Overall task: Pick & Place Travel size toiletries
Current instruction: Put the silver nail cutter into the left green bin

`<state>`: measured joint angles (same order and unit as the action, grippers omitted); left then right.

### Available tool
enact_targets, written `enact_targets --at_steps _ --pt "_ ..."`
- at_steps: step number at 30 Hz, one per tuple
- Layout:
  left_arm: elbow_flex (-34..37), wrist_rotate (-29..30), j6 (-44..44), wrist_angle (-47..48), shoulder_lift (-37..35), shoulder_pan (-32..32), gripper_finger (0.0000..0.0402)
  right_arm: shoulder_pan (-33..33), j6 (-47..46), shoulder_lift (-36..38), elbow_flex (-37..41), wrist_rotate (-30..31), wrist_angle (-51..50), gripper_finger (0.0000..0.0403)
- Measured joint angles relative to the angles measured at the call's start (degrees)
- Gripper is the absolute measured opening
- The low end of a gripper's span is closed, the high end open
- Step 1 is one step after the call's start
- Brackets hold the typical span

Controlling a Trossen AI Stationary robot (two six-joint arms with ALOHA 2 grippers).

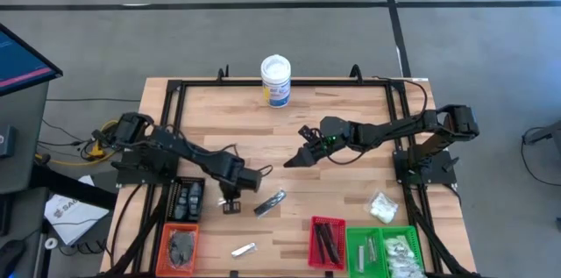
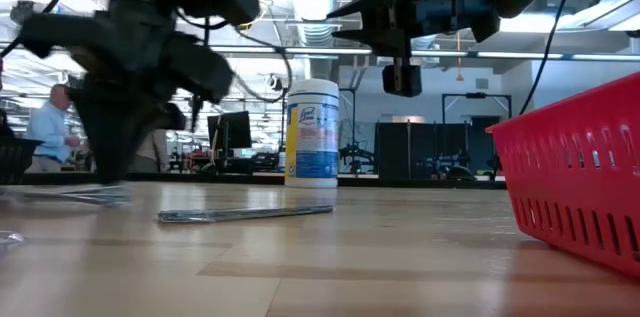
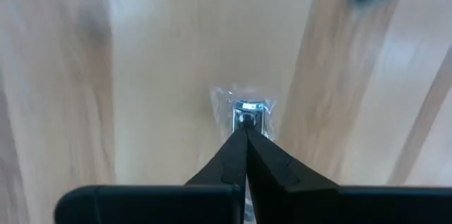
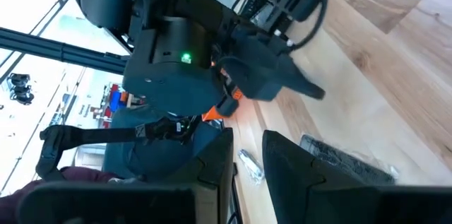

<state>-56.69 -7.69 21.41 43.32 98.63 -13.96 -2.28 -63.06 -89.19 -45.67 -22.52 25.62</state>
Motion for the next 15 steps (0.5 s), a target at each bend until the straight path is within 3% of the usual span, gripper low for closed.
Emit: enact_targets --at_steps 7,15 --pt "-0.8 8.9 -0.6 0.4 -3.9 1.6 0.0001 0.0 -0.2 0.0 0.0 0.1 0.2 0.0071" --pt "-0.6 8.4 3.2 0.8 -13.1 1.4 0.0002 0.1 -0.9 0.0 0.0 0.1 0.6 0.0071"
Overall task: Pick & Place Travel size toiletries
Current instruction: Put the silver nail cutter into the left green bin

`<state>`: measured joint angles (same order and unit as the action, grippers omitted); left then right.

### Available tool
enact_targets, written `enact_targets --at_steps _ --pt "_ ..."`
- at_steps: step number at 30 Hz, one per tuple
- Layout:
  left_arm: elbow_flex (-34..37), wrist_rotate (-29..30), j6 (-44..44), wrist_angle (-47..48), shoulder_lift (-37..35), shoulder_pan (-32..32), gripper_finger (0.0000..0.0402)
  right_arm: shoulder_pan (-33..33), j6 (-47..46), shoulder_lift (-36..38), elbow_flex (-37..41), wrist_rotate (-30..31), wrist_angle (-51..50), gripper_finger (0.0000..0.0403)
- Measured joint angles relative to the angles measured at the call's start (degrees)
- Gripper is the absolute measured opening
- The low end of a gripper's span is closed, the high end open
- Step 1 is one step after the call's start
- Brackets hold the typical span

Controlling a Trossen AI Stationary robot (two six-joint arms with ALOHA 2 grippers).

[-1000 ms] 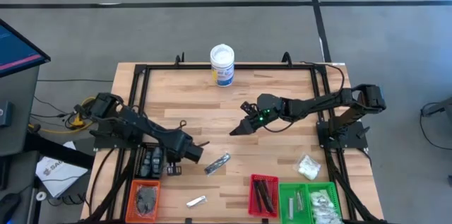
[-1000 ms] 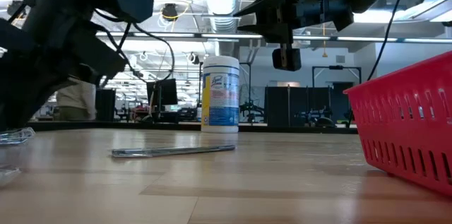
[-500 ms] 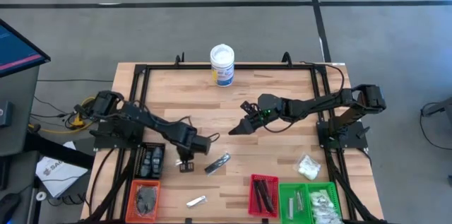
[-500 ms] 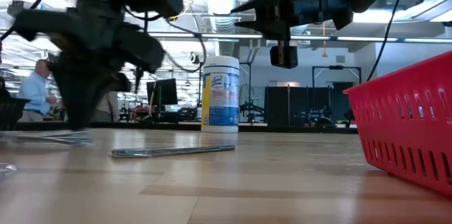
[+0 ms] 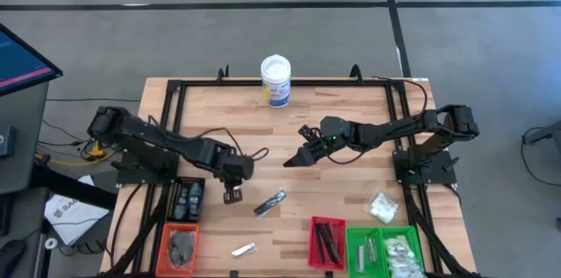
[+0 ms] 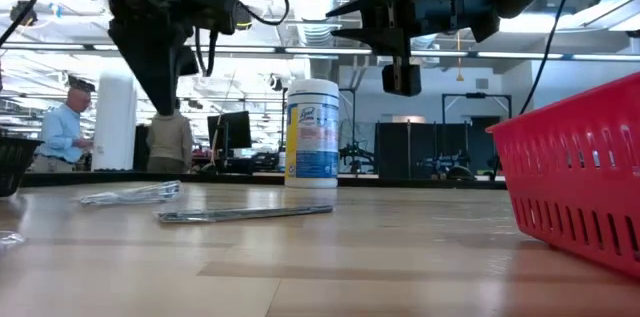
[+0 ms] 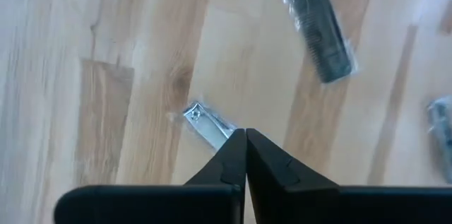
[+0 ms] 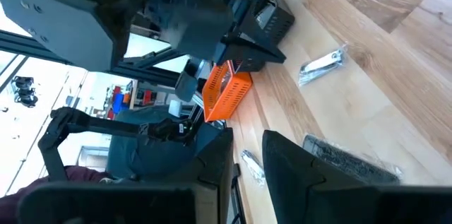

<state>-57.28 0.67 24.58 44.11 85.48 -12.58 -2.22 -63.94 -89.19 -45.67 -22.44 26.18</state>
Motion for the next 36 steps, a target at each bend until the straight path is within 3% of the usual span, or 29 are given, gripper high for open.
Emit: enact_targets --at_steps 6,15,23,36 --pt "0.0 -4.0 9.1 0.4 -0.3 1.1 0.0029 -0.1 0.0 0.0 0.0 0.0 0.0 0.0071" --pt "0.1 -7.2 13.3 0.6 7.7 0.4 0.014 -0.1 -0.1 0.0 0.0 -0.1 -0.1 0.0071" --pt "0.1 2.9 17.8 0.8 10.2 -2.4 0.0202 0.3 -0.2 0.0 0.0 -0.2 -0.1 0.0071" --pt "0.7 2.1 20.7 -0.1 11.8 -2.1 0.0247 0.2 -0.2 0.0 0.0 -0.2 0.0 0.0071"
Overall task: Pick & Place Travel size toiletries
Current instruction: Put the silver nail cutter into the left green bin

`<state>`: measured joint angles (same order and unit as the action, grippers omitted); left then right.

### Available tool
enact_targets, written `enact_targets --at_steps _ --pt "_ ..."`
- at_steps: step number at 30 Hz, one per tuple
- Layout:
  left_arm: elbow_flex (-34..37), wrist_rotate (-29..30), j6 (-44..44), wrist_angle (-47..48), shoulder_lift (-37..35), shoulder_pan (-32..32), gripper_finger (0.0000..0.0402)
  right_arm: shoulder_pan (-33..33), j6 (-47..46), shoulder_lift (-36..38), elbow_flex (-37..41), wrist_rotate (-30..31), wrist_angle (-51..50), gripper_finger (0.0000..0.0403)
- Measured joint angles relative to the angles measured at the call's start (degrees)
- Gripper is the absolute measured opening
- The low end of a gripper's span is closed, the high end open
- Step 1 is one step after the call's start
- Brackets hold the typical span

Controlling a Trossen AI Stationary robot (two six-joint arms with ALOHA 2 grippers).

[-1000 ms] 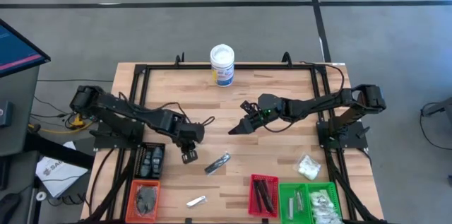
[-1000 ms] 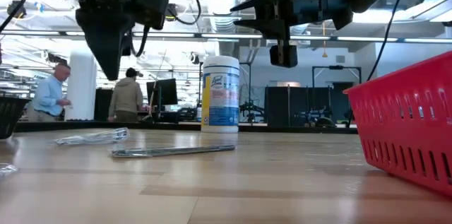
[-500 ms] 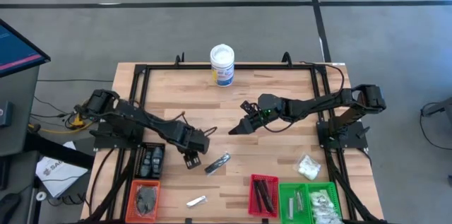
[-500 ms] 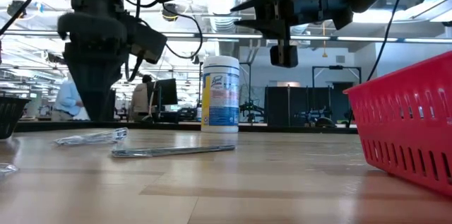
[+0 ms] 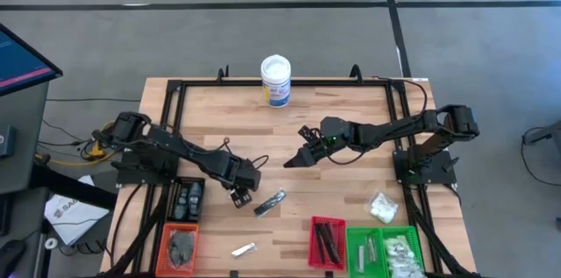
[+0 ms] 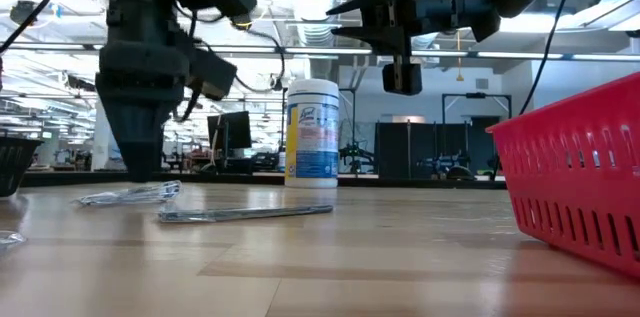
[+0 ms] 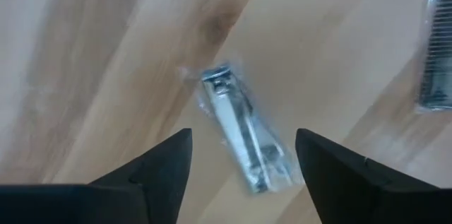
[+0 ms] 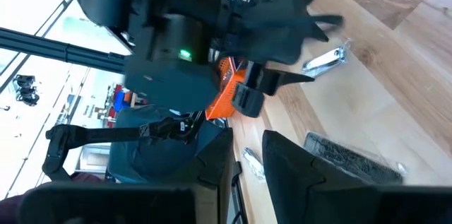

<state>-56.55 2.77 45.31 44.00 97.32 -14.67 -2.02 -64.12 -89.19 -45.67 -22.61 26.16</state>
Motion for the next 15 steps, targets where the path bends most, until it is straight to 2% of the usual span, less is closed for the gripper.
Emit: enact_targets --at_steps 9,15 --pt "0.0 -1.5 -0.3 -1.5 3.6 -0.5 0.0238 0.0 0.0 0.0 0.0 0.0 0.0 0.0071" --pt "-0.2 -1.9 -2.1 -1.3 5.4 -0.8 0.0205 0.0 0.0 0.0 0.0 0.0 0.0 0.0071"
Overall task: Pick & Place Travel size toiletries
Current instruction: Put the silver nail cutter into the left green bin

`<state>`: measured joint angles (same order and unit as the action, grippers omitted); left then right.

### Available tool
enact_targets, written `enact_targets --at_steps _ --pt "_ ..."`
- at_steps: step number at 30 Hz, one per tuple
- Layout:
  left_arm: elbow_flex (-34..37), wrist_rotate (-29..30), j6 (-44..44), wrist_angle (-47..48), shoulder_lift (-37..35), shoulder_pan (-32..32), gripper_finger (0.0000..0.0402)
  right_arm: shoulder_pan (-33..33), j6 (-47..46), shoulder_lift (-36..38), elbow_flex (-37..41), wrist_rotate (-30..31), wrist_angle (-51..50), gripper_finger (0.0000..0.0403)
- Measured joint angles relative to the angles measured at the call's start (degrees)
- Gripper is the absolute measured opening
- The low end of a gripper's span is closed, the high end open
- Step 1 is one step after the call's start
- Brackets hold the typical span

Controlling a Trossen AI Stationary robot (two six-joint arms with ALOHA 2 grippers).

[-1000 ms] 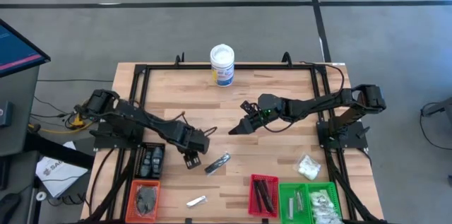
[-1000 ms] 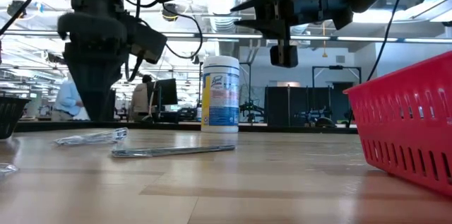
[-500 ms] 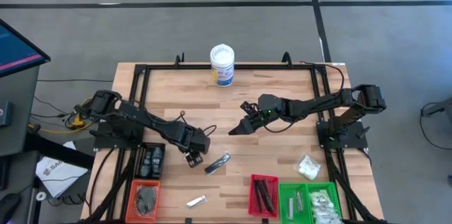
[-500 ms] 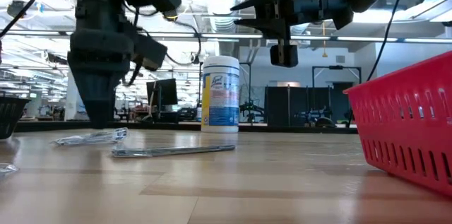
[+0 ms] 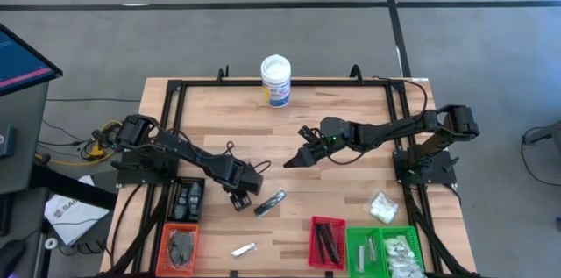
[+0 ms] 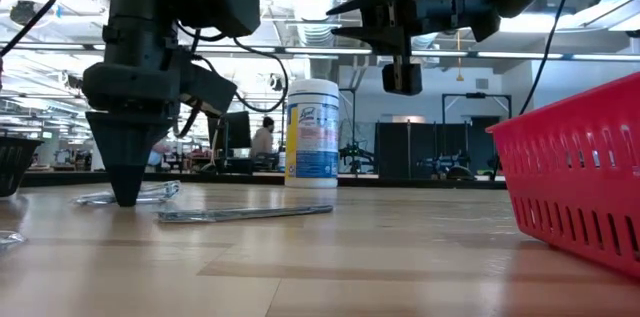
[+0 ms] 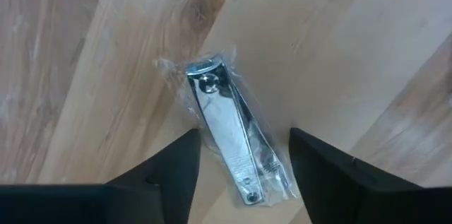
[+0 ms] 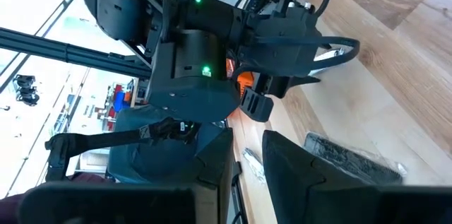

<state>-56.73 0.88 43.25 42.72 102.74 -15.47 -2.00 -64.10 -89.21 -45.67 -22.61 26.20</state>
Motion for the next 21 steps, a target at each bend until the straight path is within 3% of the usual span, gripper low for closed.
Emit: enact_targets --at_steps 14,21 --pt "0.3 0.2 -2.5 -2.8 -2.0 0.1 0.0039 0.0 0.0 0.0 0.0 0.1 0.0 0.0071" --pt "0.4 0.2 -2.3 -3.2 -3.1 0.1 0.0039 0.1 0.0 0.0 0.0 0.2 0.1 0.0071"
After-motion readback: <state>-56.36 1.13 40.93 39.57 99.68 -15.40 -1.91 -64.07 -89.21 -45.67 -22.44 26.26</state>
